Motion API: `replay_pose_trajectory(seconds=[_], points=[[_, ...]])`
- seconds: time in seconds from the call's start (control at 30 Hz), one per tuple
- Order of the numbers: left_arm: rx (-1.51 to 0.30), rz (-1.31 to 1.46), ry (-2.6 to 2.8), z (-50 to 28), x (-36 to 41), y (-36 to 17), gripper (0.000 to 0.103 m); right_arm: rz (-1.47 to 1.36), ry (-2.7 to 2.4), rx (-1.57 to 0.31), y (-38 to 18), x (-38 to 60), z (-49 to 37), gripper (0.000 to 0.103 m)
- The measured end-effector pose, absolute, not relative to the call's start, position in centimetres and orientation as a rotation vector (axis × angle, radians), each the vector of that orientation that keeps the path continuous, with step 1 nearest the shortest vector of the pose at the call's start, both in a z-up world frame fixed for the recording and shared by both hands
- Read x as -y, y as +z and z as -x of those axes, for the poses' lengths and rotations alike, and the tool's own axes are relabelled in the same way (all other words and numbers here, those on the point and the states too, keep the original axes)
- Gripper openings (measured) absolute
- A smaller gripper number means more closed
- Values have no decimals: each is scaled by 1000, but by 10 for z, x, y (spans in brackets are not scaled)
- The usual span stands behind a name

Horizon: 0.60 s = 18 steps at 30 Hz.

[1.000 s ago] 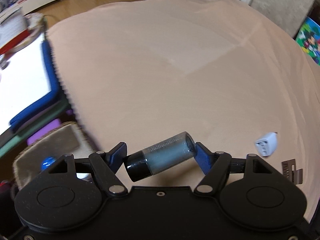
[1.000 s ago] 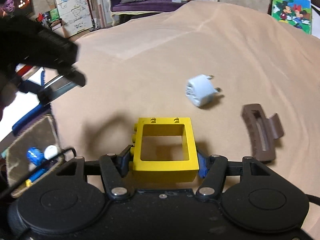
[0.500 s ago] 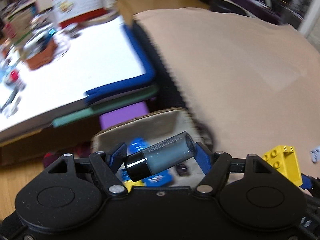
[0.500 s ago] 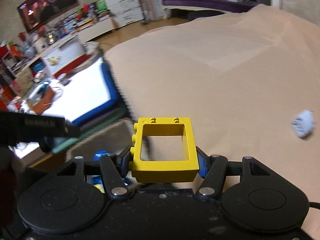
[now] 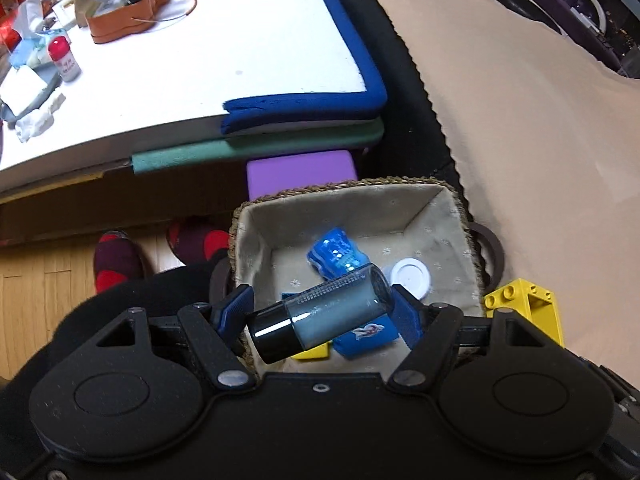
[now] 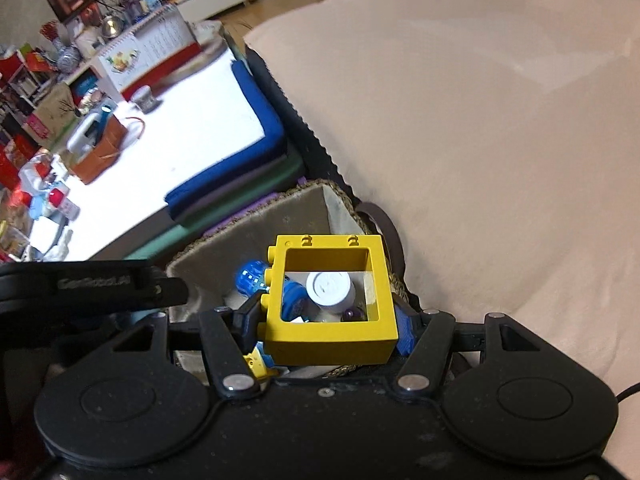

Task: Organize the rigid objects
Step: 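Carry the vial and yellow frame over the basket and open both tools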

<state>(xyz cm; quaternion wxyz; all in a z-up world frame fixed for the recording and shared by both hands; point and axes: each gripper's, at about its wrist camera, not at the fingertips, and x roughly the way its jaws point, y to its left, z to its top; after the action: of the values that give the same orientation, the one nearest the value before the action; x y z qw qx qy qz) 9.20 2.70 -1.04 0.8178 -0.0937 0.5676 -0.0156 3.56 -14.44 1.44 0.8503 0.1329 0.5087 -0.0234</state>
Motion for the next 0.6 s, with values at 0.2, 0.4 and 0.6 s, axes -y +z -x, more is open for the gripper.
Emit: replay_pose_trajectory(seconds=[0.2, 0.4, 0.6], points=[[-1209, 193, -9, -93, -27, -12, 68, -281, -81, -1073, 6, 139, -47, 62], [-1206, 180, -5, -95, -25, -11, 68, -277, -100, -1054, 7, 136, -54, 62], [-1215, 175, -13, -96, -24, -11, 68, -283, -124, -1056, 2, 138, -60, 62]])
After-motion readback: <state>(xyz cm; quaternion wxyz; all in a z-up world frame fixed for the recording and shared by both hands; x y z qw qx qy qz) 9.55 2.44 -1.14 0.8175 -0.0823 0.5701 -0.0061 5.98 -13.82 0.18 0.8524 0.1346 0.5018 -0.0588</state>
